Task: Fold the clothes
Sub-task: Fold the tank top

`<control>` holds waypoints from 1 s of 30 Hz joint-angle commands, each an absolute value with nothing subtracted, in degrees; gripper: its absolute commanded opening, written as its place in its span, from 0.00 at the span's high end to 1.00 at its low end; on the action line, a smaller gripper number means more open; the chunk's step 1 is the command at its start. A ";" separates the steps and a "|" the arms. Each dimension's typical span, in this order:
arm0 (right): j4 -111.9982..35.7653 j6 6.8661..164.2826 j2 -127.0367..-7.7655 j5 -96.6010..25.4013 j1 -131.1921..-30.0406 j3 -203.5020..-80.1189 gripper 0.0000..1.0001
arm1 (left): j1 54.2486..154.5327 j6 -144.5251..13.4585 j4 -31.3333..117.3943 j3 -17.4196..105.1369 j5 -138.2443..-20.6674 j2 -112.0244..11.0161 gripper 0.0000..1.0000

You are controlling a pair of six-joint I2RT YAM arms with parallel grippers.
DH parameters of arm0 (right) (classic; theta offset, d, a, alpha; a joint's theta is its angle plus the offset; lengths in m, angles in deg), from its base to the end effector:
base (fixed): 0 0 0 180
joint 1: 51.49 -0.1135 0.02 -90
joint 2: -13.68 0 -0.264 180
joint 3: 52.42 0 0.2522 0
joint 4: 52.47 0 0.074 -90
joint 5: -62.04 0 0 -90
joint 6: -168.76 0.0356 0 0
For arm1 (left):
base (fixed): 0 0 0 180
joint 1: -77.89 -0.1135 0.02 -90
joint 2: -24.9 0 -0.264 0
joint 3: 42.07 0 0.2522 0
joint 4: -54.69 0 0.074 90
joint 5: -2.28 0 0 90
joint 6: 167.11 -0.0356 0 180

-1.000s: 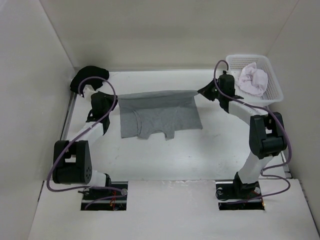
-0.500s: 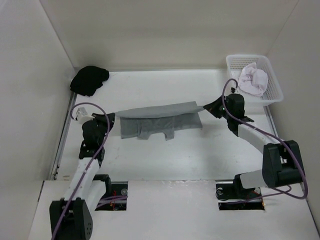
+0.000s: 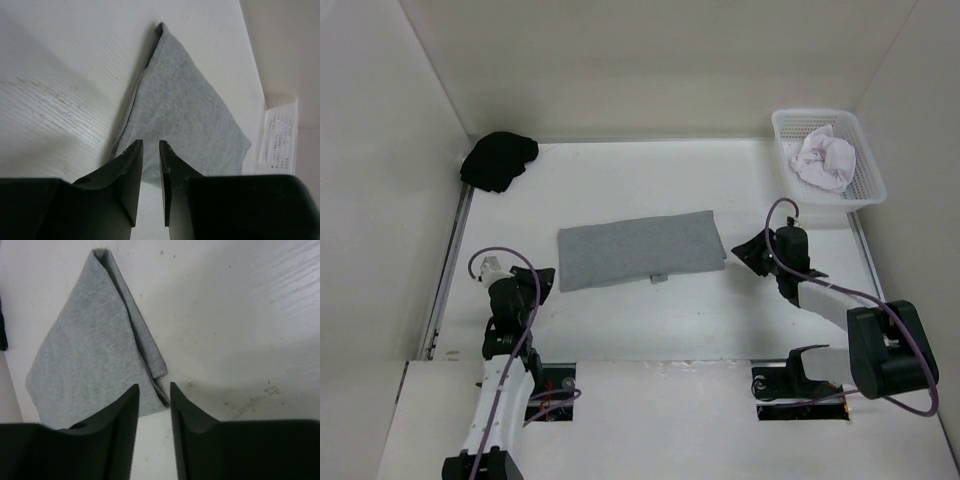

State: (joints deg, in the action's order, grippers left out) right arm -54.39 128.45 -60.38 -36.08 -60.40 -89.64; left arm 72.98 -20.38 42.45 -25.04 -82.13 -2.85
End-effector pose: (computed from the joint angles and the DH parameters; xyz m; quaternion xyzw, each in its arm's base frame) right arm 0.2352 0.0420 0.1536 0.2775 0.8405 0.2805 0.3715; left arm 0.1347 0.0081 0.1468 -0.4035 0.7289 -0.2776 0.4784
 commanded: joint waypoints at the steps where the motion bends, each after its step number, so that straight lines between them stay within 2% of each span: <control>1: -57.53 126.41 -56.72 -32.71 -60.14 -90.78 0.57 | 70.73 -19.99 41.28 -22.87 -82.09 0.91 0.81; 5: -54.71 123.24 -62.06 -32.96 -61.19 -96.13 0.46 | 75.71 -17.27 50.12 -19.00 -85.25 -8.11 0.82; 11: -54.01 122.88 -73.58 -33.32 -63.48 -103.26 0.43 | 96.53 -15.59 64.81 -16.45 -96.22 -29.56 0.82; 14: -53.13 123.05 -77.63 -35.51 -64.01 -105.63 0.43 | 101.31 -15.50 70.09 -16.45 -99.05 -37.21 0.81; 18: -52.25 123.58 -78.69 -35.87 -64.36 -106.60 0.44 | 99.13 -15.50 73.00 -17.67 -97.48 -42.68 0.81; 24: -51.89 124.81 -80.62 -39.72 -66.38 -106.35 0.48 | 88.85 -16.73 73.09 -20.57 -93.26 -43.39 0.78; 27: -54.52 127.09 -80.02 -40.09 -66.91 -104.15 0.56 | 86.38 -17.08 73.53 -20.31 -90.71 -42.08 0.76; 30: -57.86 129.73 -78.96 -39.56 -66.91 -101.78 0.71 | 87.16 -17.96 73.71 -19.52 -90.35 -39.88 0.76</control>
State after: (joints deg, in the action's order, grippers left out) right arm -53.83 126.70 -79.68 -38.92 -66.63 -103.58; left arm 86.89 -16.49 70.03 -19.75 -92.38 -42.36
